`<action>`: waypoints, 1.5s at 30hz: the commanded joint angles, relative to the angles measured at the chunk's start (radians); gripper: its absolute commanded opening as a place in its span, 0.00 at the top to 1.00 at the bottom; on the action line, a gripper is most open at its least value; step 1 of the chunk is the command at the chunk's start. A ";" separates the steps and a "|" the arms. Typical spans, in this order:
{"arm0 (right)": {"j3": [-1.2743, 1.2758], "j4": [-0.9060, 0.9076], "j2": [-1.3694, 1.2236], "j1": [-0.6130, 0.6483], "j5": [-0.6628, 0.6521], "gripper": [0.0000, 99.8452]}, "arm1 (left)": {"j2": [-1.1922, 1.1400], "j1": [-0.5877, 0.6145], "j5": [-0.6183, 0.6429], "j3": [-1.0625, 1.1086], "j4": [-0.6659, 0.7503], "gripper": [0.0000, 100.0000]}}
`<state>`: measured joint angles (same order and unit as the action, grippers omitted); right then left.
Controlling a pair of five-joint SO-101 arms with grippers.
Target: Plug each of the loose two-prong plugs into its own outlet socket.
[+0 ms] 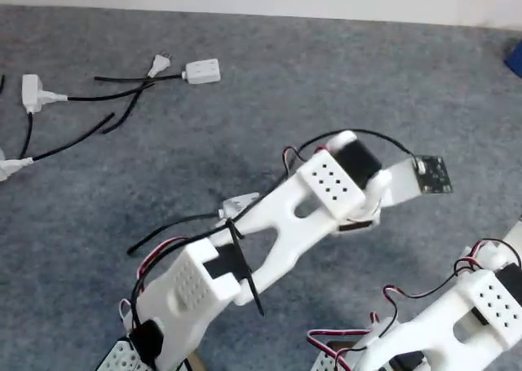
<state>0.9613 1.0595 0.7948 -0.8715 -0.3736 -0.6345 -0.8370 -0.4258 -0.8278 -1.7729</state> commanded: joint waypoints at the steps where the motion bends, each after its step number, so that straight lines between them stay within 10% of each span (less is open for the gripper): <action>1: -0.045 -0.015 0.007 -0.008 -0.015 0.64 | 0.065 0.012 -0.121 0.015 -0.011 0.75; 8: -0.028 -0.007 0.007 0.120 -0.015 0.64 | 0.067 0.209 -0.149 -0.013 0.006 0.85; 17: -0.105 0.259 -0.005 0.823 0.068 0.64 | 0.097 0.751 0.279 -0.116 -0.003 0.87; 25: -0.277 0.392 -0.015 1.256 0.193 0.64 | 0.263 1.029 0.219 0.311 0.008 0.87; 31: -0.280 0.271 -0.166 1.319 0.422 0.77 | 0.317 1.184 0.239 0.667 0.305 0.87; 38: -0.314 0.179 -0.323 1.442 1.168 0.84 | 0.331 1.165 0.344 0.909 0.574 0.87; 41: -0.328 0.206 -0.348 1.440 0.868 0.84 | 0.331 1.159 0.344 0.909 0.572 0.87; 45: -0.323 0.220 -0.348 1.445 -0.221 0.84 | 0.329 1.164 0.344 0.911 0.574 0.87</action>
<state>0.6866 1.2681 0.4450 0.5554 0.5025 -0.3598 0.3460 -0.0898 0.0806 -1.2114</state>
